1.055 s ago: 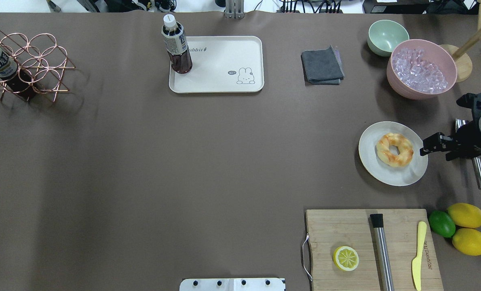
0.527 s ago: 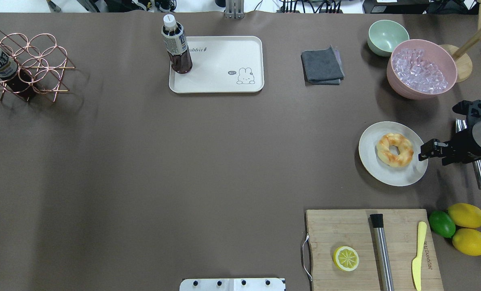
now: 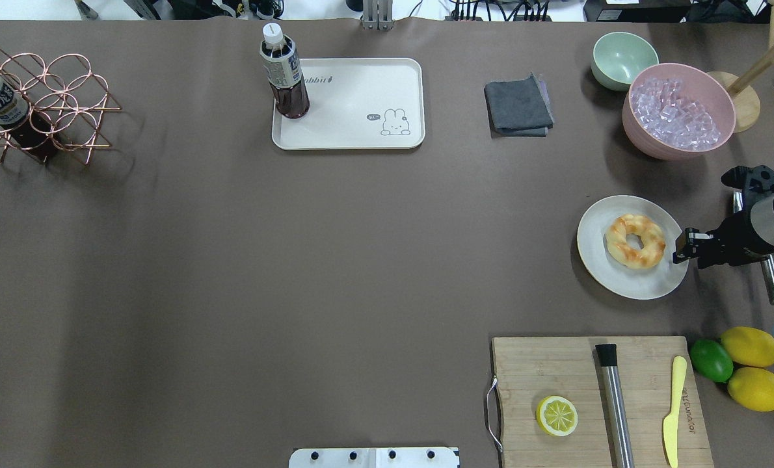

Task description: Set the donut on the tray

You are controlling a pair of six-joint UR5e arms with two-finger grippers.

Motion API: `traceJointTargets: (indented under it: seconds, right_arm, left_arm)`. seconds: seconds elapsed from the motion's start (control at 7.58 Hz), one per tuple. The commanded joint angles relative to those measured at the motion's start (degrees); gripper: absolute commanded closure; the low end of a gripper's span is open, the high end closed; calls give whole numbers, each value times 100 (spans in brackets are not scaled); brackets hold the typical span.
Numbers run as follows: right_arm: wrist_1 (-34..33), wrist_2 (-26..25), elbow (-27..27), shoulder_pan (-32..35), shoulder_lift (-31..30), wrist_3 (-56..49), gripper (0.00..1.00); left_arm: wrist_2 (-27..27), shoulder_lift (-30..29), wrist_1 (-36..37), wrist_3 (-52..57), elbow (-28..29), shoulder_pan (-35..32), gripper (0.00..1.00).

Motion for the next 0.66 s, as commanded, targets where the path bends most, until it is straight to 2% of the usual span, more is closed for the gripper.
traceJointTargets:
  seconds: [0.0,0.13,0.53]
  right_arm:
    - [58,-52,1,-50,75,317,79]
    - [163,-61,1,-68,93,511,100]
    - [164,35,307,-68,470,1353,100]
  left_arm:
    - [9,0,0,0,17,-9,2]
    - [0,0,0,0,8,-9,2]
    - [27,0,8,0,9,-9,2]
